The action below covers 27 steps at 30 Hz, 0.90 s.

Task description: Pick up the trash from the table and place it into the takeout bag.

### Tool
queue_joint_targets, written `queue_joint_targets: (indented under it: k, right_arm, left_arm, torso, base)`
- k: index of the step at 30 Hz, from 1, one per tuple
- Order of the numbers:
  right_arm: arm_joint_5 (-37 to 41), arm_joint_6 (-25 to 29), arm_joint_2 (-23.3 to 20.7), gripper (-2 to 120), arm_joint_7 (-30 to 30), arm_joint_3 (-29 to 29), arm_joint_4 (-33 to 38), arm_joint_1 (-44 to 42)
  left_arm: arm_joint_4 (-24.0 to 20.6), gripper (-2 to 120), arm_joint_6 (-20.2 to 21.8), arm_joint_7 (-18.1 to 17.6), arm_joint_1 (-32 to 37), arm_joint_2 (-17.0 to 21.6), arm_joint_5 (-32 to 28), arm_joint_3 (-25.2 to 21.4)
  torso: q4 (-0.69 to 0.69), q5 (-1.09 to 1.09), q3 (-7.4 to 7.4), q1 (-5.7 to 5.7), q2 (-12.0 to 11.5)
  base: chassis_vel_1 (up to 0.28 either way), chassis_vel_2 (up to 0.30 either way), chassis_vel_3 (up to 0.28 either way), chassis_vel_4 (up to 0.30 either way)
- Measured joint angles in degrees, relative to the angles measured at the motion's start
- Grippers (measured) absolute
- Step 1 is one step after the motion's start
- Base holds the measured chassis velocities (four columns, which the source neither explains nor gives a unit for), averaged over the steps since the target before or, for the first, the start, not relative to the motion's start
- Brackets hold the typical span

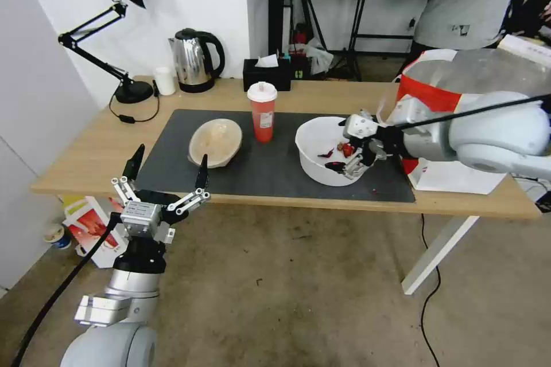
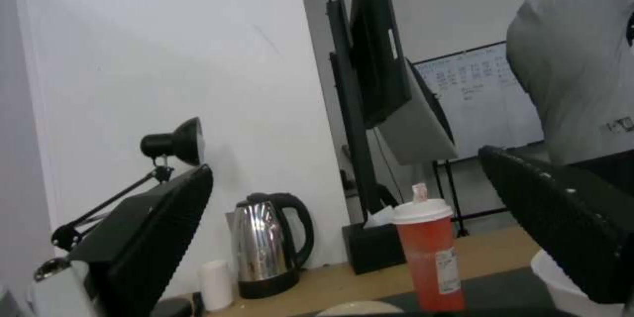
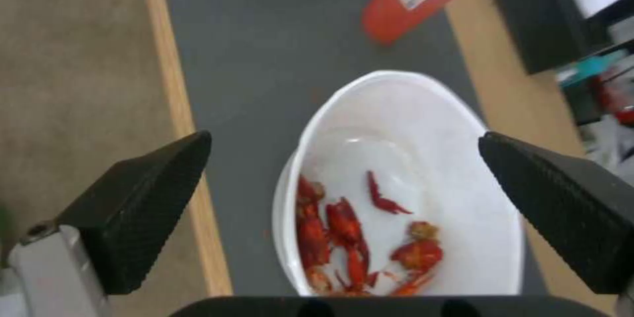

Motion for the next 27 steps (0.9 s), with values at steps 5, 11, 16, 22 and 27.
queue_joint_targets:
  k: [5, 11, 16, 22, 27]
  right_arm:
    - [0.5, -1.4, -3.0, 100, -1.8, 2.5, -3.5, -4.9]
    - [1.6, -3.2, -5.0, 100, -5.0, 3.8, -6.5, -7.5]
    - [3.5, -4.8, -6.6, 100, -6.1, 4.7, -8.5, -8.7]
    - [3.7, -5.5, -7.7, 100, -6.4, 7.1, -11.5, -11.7]
    - [3.4, -5.9, -8.1, 100, -6.6, 8.5, -13.8, -14.3]
  left_arm:
    - [0.0, 100, -0.7, 0.0, 0.2, 0.0, -1.3, -1.5]
    - [0.0, 100, -0.8, 0.0, 0.3, 0.0, -1.9, -2.4]
    - [0.0, 100, -0.8, 0.0, 0.2, 0.1, -2.1, -2.8]
    - [0.0, 100, -0.9, 0.0, 0.2, 0.1, -2.4, -3.0]
    - [0.1, 100, -0.9, 0.0, 0.1, 0.1, -2.4, -3.1]
  torso:
    - [0.0, 0.03, 0.0, 0.0, 0.0]
    - [0.0, 0.03, 0.0, 0.01, 0.0]
    - [0.0, 0.02, 0.0, 0.0, 0.0]
    - [0.0, 0.02, 0.0, 0.0, 0.0]
    - [0.0, 0.02, 0.0, 0.0, 0.0]
  base:
    - [0.0, 0.0, 0.0, 0.0]
    - [0.0, 0.0, 0.0, 0.0]
    - [0.0, 0.0, 0.0, 0.0]
    - [0.0, 0.0, 0.0, 0.0]
    - [0.0, 0.0, 0.0, 0.0]
